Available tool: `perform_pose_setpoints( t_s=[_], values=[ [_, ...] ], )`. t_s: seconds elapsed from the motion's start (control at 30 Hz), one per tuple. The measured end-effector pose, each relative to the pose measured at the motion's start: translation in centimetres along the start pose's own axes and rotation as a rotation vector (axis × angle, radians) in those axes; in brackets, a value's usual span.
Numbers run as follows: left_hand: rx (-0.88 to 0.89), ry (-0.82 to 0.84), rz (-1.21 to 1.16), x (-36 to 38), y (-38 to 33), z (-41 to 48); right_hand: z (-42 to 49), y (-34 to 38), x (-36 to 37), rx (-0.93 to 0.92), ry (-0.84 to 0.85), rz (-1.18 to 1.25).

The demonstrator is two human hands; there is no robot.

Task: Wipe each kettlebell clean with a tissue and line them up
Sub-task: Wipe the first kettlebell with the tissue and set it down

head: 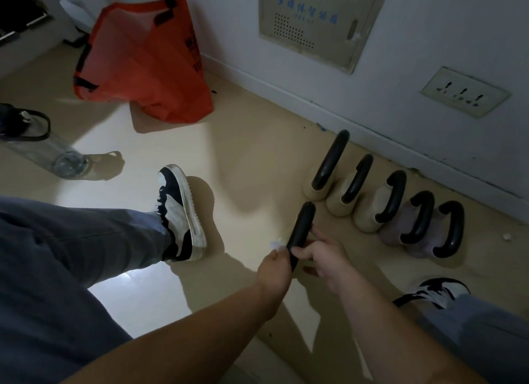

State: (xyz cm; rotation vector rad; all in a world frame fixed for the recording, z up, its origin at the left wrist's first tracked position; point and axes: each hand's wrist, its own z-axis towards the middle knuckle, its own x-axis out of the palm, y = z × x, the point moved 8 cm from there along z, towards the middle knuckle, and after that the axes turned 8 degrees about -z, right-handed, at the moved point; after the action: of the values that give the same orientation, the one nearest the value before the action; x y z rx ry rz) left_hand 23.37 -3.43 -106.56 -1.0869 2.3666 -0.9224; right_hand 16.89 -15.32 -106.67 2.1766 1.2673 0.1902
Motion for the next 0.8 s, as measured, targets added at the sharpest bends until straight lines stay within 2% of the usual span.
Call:
perform_pose_setpoints(
  t_s=[0.1, 0.2, 0.27, 0.33, 0.43, 0.57, 0.63, 0.73, 0.8],
  values=[
    [0.078, 0.024, -0.112, 0.1, -3.7, 0.7, 0.1, 0.1, -0.1, -0.005, -0.003, -0.017],
    [0.091, 0.076, 0.081, -0.5, -1.1, 0.0, -0.3, 0.1, 0.0, 0.009, 0.016, -0.025],
    [0.066, 0.023, 0.224, -0.5, 1.3, -0.2, -0.1, 0.1, 0.1, 0.013, 0.017, -0.022],
    [0.044, -0.068, 0.264, -0.1, 0.9, 0.3, 0.3, 0.5, 0.2, -0.001, 0.0, -0.014],
    [0.037, -0.142, 0.17, 0.0, -1.3, 1.0, 1.1, 1.2, -0.5, -0.007, -0.057, 0.053],
    [0.076, -0.113, 0.116, 1.5, -3.3, 0.4, 1.7, 2.2, -1.6, -0.03, -0.079, 0.023],
    [0.016, -0.086, 0.012, 2.7, -4.1, 1.3, 2.0, 2.6, -2.0, -0.054, -0.078, 0.015],
    [-0.204, -0.059, -0.275, 3.6, -5.4, 5.0, 2.7, 3.6, -2.7, -0.103, -0.099, -0.074],
    [-0.262, -0.044, -0.359, 3.6, -7.5, 7.2, 3.3, 4.1, -3.0, -0.127, -0.103, -0.139]
  ],
)
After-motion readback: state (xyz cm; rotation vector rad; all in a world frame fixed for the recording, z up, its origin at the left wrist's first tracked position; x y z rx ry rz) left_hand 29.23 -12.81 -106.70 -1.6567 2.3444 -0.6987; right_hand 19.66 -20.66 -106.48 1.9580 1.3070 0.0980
